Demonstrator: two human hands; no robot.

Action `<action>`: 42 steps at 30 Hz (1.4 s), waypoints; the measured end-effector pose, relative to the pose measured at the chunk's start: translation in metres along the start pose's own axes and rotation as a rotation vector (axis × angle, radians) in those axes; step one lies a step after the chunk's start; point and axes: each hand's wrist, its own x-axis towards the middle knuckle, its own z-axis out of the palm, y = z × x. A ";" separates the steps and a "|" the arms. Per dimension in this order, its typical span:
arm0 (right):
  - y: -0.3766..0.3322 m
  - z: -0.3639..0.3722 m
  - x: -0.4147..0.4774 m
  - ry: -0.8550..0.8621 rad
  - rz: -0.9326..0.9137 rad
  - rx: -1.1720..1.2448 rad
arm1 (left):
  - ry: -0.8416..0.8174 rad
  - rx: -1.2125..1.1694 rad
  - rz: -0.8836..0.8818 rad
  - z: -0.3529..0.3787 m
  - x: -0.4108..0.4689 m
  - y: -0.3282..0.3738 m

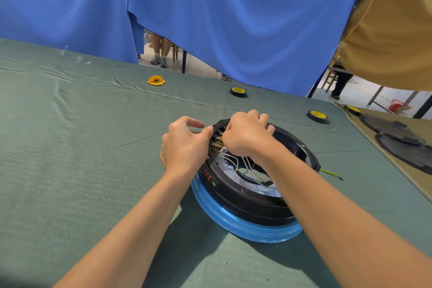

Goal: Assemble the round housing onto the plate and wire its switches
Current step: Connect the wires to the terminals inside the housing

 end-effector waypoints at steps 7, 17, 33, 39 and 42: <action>0.009 0.001 0.006 -0.017 -0.070 0.032 | 0.058 0.085 0.023 0.002 0.001 -0.002; 0.014 0.002 0.003 0.098 -0.214 -0.032 | 0.101 0.160 0.005 -0.002 0.001 -0.001; 0.008 0.012 -0.005 0.257 -0.328 -0.102 | 0.098 0.036 -0.031 0.003 0.002 -0.002; 0.006 0.010 -0.007 0.276 -0.421 -0.162 | 0.106 0.027 -0.033 0.003 0.001 -0.003; 0.005 0.008 -0.005 0.262 -0.491 -0.223 | 0.107 0.024 -0.034 0.004 0.001 -0.004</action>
